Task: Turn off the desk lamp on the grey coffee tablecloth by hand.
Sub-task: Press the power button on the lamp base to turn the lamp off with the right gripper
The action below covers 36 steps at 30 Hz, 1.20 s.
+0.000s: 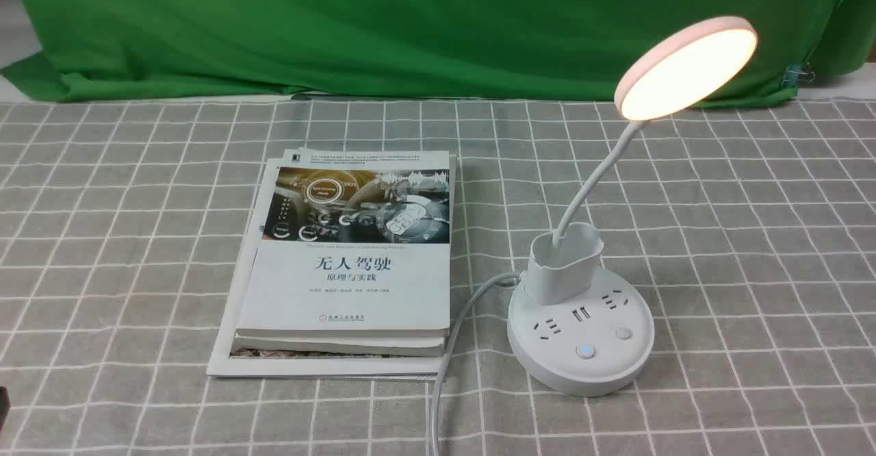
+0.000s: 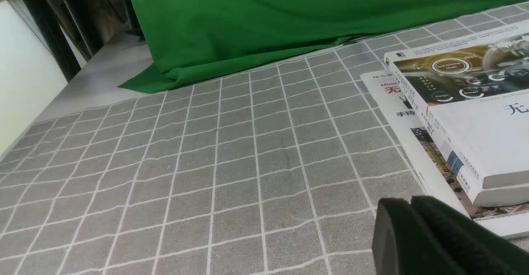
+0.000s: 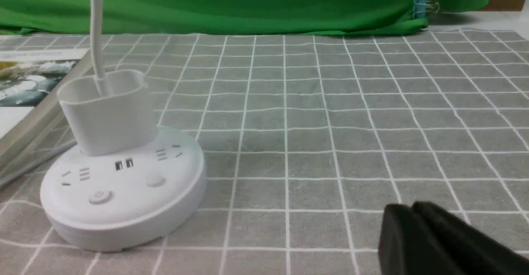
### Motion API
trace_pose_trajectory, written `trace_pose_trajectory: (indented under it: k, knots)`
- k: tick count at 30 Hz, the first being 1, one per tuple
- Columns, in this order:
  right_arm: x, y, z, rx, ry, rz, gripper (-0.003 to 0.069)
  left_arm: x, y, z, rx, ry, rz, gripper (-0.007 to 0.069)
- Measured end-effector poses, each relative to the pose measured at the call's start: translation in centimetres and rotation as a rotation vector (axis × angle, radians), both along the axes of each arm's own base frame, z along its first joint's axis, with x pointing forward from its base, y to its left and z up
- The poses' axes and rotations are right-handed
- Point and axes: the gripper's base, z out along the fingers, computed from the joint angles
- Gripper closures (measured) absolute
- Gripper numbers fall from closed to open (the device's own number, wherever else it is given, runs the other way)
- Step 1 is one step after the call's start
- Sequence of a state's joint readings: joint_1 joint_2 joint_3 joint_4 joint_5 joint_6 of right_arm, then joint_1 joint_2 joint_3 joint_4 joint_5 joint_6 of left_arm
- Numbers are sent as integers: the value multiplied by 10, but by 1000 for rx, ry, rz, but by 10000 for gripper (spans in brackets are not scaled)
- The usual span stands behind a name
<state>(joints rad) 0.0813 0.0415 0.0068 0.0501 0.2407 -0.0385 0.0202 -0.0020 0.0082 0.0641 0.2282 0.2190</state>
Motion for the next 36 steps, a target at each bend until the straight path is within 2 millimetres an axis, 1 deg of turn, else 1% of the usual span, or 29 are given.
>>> trace_pose_trajectory:
  k: [18,22,27,31,36]
  knots:
    - [0,0,2,26,-20,-6,592,0,0,0,0,0,0,606]
    - [2,0,11,88,-120,-17,592,0,0,0,0,0,0,606]
    - [1,-1,28,125,-301,-20,592,0,0,0,0,0,0,606]
    - [0,-2,38,131,-409,-20,592,0,0,0,0,0,0,606]
    - [-3,-3,48,85,-527,-25,592,0,0,0,0,0,0,606]
